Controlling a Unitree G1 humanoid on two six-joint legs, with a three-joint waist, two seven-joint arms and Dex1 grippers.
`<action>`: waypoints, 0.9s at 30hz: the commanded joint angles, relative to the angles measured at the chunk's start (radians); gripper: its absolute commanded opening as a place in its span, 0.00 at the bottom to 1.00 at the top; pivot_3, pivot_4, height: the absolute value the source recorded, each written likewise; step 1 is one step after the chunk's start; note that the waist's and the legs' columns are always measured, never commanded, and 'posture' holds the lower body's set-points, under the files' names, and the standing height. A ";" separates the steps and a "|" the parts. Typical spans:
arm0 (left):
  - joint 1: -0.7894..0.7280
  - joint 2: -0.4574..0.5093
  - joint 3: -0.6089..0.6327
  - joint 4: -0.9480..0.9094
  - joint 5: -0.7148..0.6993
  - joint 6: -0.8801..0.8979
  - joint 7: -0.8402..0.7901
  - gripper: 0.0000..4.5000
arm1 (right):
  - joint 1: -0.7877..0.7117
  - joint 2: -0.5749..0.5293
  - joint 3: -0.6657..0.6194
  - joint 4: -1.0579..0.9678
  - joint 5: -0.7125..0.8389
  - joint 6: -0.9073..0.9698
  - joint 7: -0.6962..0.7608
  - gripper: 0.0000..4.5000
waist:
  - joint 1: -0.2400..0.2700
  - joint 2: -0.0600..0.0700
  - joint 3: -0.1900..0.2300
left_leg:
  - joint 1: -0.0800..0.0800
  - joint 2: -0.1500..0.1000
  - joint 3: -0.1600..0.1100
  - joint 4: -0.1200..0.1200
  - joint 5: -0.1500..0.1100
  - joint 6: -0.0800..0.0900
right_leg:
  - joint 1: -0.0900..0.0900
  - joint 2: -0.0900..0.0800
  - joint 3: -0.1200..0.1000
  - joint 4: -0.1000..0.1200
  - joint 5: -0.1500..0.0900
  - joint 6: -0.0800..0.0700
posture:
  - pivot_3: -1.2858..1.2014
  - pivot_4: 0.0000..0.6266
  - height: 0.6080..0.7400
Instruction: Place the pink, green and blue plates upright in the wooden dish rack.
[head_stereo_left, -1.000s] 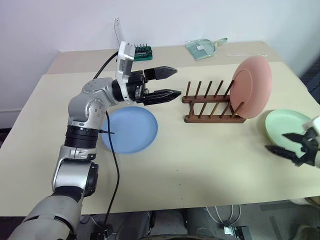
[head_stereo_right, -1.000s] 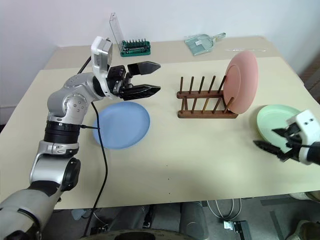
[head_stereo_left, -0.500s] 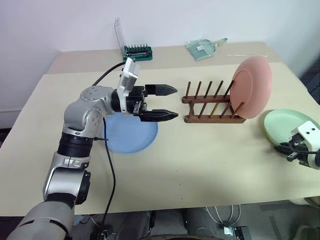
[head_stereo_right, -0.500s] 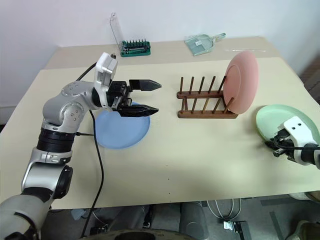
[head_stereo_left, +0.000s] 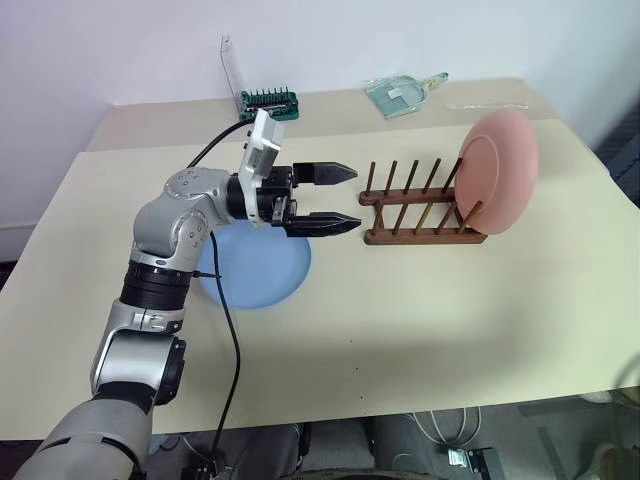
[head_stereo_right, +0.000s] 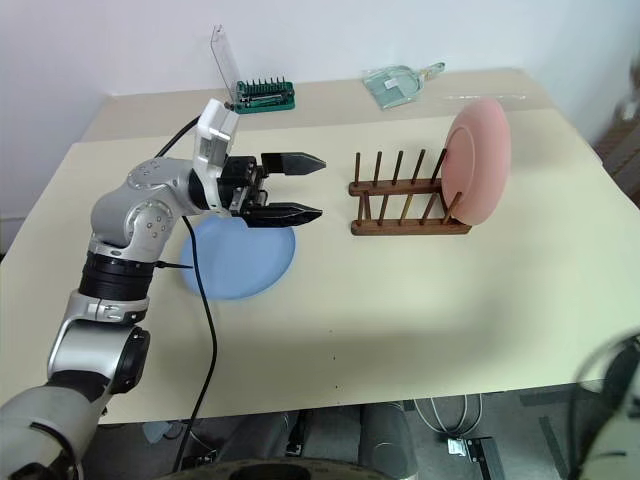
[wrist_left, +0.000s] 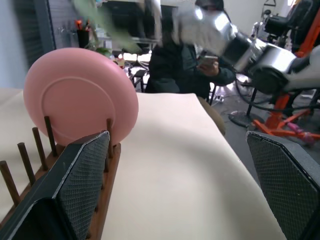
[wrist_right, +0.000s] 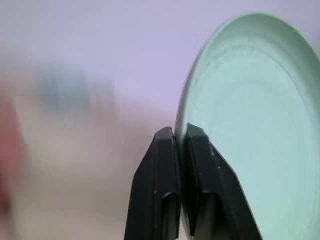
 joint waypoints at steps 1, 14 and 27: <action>-0.016 0.008 0.013 -0.013 -0.001 -0.007 0.008 1.00 | -0.094 0.056 -0.095 -0.109 0.232 0.074 0.055 0.01 | 0.007 -0.002 0.001 | 0.000 0.000 -0.001 0.000 0.000 0.000 | 0.000 0.000 -0.001 0.000 0.000 0.000 | 0.52 0.24 1.00; 0.022 0.029 -0.009 -0.052 0.005 -0.001 0.002 1.00 | -0.070 0.220 -0.131 -0.358 1.164 0.666 -0.128 0.01 | 0.008 -0.001 0.000 | -0.002 -0.002 -0.004 0.001 0.000 0.001 | 0.000 -0.002 -0.002 0.000 0.000 0.000 | 0.52 0.24 1.00; 0.020 0.034 -0.006 -0.041 -0.001 0.011 0.008 1.00 | 0.205 0.180 -0.081 -0.335 1.094 0.711 -0.023 0.01 | 0.007 -0.001 0.000 | -0.002 -0.002 -0.003 0.002 -0.001 0.001 | 0.000 -0.002 -0.002 0.000 0.000 0.000 | 0.52 0.24 1.00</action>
